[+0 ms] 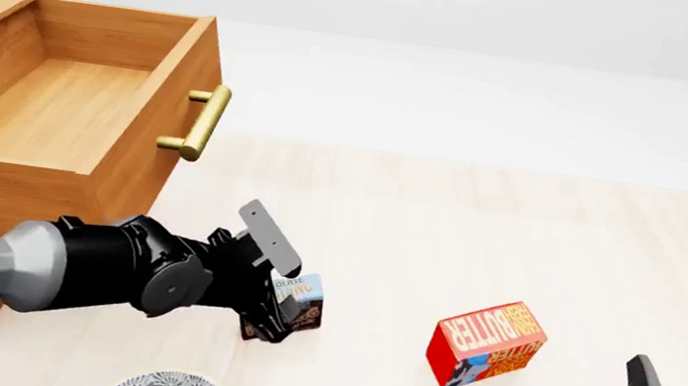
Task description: Put the chocolate pudding in the top drawer of the cabinet and close it.
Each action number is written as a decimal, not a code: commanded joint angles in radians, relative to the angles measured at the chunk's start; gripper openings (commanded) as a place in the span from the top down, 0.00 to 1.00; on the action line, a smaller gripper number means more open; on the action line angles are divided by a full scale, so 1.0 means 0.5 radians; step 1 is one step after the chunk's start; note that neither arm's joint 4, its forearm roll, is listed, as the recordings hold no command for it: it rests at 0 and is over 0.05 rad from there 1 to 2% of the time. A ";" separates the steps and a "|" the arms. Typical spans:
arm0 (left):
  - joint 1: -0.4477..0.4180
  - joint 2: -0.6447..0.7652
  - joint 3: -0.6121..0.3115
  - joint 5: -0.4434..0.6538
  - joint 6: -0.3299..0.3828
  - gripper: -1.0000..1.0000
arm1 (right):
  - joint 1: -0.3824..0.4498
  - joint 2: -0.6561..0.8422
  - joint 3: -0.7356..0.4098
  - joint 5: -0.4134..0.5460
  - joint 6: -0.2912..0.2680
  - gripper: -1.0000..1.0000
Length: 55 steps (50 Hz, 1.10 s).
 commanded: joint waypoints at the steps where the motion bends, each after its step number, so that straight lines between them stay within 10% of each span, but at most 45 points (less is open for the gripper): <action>1: 0.003 0.040 0.020 -0.039 -0.015 0.00 | 0.000 -0.001 0.000 0.000 -0.001 0.00; 49: 0.005 0.208 0.063 -0.149 -0.093 0.00 | 0.001 -0.007 0.000 0.006 -0.001 0.00; 50: 0.009 0.197 0.067 -0.140 -0.096 1.00 | 0.001 -0.007 0.000 0.006 -0.001 0.00; 55: 0.029 0.098 0.101 -0.111 -0.042 1.00 | 0.001 -0.006 0.001 0.004 -0.001 0.00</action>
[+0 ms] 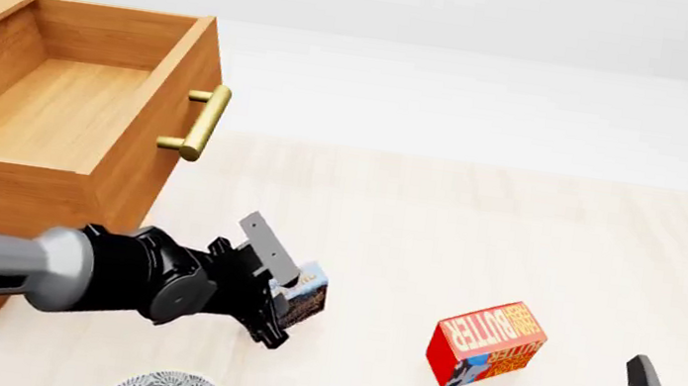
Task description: Put the chocolate pudding in the top drawer of the cabinet and close it.
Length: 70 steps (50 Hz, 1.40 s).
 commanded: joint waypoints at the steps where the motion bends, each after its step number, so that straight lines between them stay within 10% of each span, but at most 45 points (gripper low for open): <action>1: -0.022 -0.070 0.053 0.050 0.037 1.00 | 0.000 0.000 0.001 -0.001 0.000 0.00; 70: -0.473 -0.659 -0.046 0.426 0.002 1.00 | 0.000 0.000 0.003 -0.003 -0.001 0.00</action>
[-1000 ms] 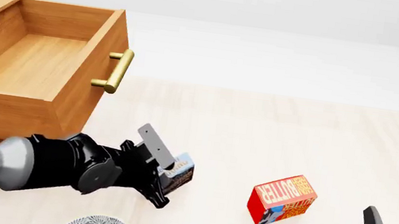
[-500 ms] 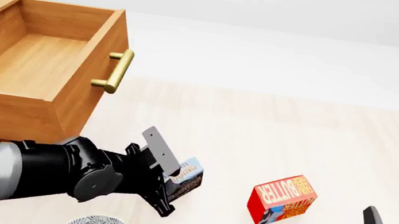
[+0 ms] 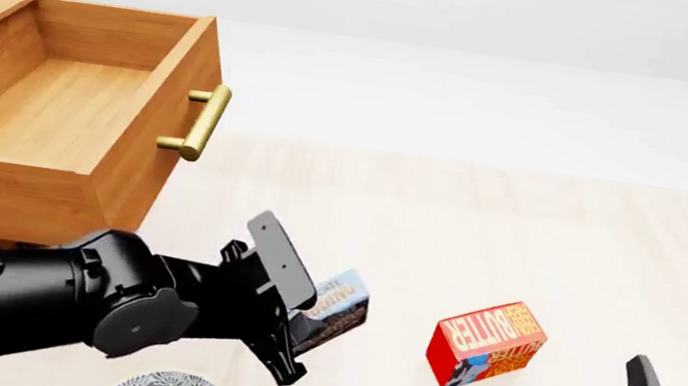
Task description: Put the chocolate pudding in the top drawer of the cabinet and close it.
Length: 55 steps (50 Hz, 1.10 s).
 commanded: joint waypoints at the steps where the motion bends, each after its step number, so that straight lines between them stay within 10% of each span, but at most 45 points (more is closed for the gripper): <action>1: -0.059 -0.145 -0.047 0.109 0.062 1.00 | 0.000 0.001 0.000 0.000 0.002 0.00; 55: 0.024 -0.711 -0.294 0.493 0.289 1.00 | 0.000 0.000 -0.005 0.005 -0.001 0.00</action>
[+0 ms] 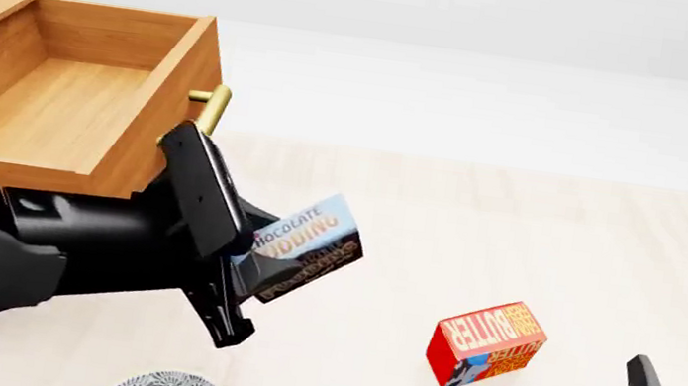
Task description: Put the chocolate pudding in the top drawer of the cabinet and close it.
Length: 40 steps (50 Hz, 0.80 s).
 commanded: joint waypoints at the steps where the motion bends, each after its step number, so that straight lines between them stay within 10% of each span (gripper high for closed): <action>1: 0.005 -0.105 -0.093 0.105 0.054 1.00 | 0.000 0.001 0.000 0.000 0.001 0.00; 40: 0.341 -0.527 -0.340 0.439 0.368 1.00 | 0.000 -0.002 0.009 -0.007 0.000 0.00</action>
